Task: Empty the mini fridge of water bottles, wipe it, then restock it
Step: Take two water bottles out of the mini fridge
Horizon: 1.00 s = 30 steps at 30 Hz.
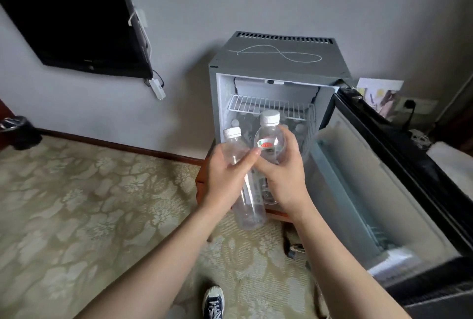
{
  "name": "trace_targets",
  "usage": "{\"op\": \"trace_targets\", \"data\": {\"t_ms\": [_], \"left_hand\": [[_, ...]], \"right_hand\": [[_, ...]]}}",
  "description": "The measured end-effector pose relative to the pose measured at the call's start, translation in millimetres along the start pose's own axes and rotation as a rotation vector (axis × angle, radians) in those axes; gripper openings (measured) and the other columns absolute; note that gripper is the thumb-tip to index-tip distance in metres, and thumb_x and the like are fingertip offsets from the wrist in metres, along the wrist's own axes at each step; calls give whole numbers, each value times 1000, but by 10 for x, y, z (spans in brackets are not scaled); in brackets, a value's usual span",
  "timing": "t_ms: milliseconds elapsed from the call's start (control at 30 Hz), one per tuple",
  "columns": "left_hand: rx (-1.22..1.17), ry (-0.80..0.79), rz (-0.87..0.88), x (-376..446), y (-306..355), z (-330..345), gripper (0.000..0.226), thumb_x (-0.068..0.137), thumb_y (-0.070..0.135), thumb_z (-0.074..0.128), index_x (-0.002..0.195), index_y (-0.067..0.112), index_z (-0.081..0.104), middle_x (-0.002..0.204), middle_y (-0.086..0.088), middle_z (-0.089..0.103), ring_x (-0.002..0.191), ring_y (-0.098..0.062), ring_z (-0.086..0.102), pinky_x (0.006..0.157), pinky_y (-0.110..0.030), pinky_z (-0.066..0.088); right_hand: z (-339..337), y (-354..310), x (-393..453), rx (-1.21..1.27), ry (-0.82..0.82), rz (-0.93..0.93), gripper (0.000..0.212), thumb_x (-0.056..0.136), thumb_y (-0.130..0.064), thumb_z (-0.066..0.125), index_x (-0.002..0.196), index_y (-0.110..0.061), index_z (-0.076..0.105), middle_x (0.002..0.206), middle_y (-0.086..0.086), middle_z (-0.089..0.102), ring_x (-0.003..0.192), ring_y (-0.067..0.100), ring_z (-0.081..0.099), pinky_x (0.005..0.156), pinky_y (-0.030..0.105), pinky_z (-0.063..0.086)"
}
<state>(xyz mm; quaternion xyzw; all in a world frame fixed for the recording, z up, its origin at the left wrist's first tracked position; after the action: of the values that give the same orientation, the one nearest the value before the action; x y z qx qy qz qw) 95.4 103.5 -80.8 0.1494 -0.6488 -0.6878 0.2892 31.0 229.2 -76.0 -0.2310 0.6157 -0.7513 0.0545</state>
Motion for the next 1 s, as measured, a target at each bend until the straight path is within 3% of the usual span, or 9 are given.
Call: {"op": "trace_targets", "data": {"t_ms": [100,200,300,367,433,633,767,900,1000], "left_hand": [[41,13,-5,-206,187,-214,42,70,47,80,93,15,64,85,5,72,85,-14,70,83,-43,58],[25,54,-2,-286,327,-482,41,77,48,73,88,11,58,85,-13,66,86,-33,68,84,-63,54],[42,138,-3,-305,444,-846,33,79,49,71,86,18,60,88,-16,68,87,-36,69,81,-66,54],[54,189,-7,-321,518,-1127,32,79,48,72,89,20,62,91,-16,69,87,-33,70,80,-65,55],[65,242,-3,-337,606,-1449,31,77,47,74,89,21,62,89,-12,71,85,-32,72,79,-61,58],[65,490,65,-396,1015,-2704,25,80,21,83,97,16,66,85,3,76,77,-11,74,63,-21,55],[74,621,84,-459,1341,-3641,31,77,14,85,100,6,67,85,-2,76,76,-13,74,60,-19,54],[167,761,160,-575,1726,-4553,54,53,32,89,96,7,67,80,3,74,76,-9,72,68,-22,55],[188,865,200,-680,1876,-5190,51,63,19,91,105,4,66,78,6,73,75,-6,71,64,-14,52]], "right_hand": [[170,-101,-205,40,-24,17,68,78,-20,87,135,-23,49,122,1,67,109,24,69,89,38,58],[438,-124,-286,93,-63,41,65,76,-17,87,130,-25,51,119,5,69,104,29,71,88,47,58],[821,-135,-289,97,-122,48,62,75,-14,87,127,-24,54,114,3,70,101,23,71,83,39,60],[1124,-135,-283,86,-183,53,60,76,-12,85,126,-22,54,107,-2,72,96,16,72,77,27,58],[1476,-127,-284,97,-240,68,59,75,-14,85,125,-22,55,105,-2,72,95,17,72,77,28,57],[2846,-255,-323,121,-438,55,49,67,-30,87,108,-33,60,95,-11,73,86,7,72,68,17,54],[3830,-296,-397,178,-576,78,55,61,-36,89,108,-35,61,93,-5,74,88,13,73,71,22,56],[4796,-416,-493,224,-687,83,69,52,-38,87,114,-28,58,95,-6,73,91,14,72,75,29,56],[5438,-493,-579,254,-754,63,70,52,-33,87,116,-23,58,95,-6,72,91,15,71,76,30,56]]}}
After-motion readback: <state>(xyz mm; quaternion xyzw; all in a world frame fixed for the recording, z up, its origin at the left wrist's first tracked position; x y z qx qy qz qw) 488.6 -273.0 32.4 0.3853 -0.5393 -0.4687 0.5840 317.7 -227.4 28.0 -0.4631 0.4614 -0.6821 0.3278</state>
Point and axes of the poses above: each hand's wrist, its own x-axis towards the middle knuckle, its own z-axis out of the palm, y = z × x, the point moved 6 cm from there along x, towards the middle knuckle
